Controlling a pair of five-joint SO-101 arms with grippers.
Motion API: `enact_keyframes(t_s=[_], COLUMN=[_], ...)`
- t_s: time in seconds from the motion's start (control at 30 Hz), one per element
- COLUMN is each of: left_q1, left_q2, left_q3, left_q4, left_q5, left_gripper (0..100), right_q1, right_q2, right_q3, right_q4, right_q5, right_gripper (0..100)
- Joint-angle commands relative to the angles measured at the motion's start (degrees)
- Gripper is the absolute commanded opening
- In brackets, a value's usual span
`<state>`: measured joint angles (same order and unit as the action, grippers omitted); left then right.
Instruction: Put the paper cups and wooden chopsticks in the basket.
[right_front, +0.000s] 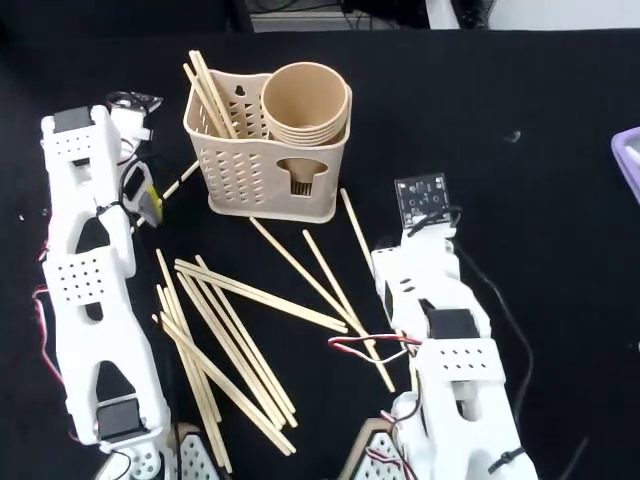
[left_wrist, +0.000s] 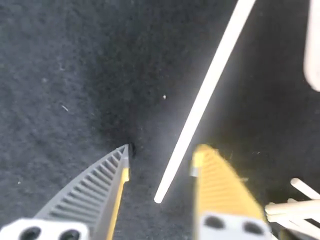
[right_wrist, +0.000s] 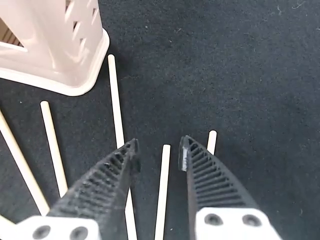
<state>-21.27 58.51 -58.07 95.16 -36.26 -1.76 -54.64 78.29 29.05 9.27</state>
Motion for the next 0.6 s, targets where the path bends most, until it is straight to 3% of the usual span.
enact_keyframes(t_s=[0.0, 0.2, 0.3, 0.57], left_q1=[-3.38, -5.49, -7.34, -20.88], left_q2=[-0.26, -0.62, -0.62, -0.7], left_q3=[-1.98, -2.51, -3.12, -1.8], left_q4=[-1.32, 2.99, 5.8, 5.8], left_q5=[-0.09, -0.7, -4.4, -8.97], left_gripper=[3, 3, 3, 3], right_q1=[-0.88, -0.88, -0.88, -0.97], right_q2=[-1.19, -1.19, -1.19, -1.45], right_q3=[-0.22, -0.22, -0.22, 0.4], right_q4=[-1.41, -1.41, -1.41, -1.67], right_q5=[-0.18, -0.18, -0.18, -0.09], right_gripper=[13.8, 13.8, 13.8, 13.9])
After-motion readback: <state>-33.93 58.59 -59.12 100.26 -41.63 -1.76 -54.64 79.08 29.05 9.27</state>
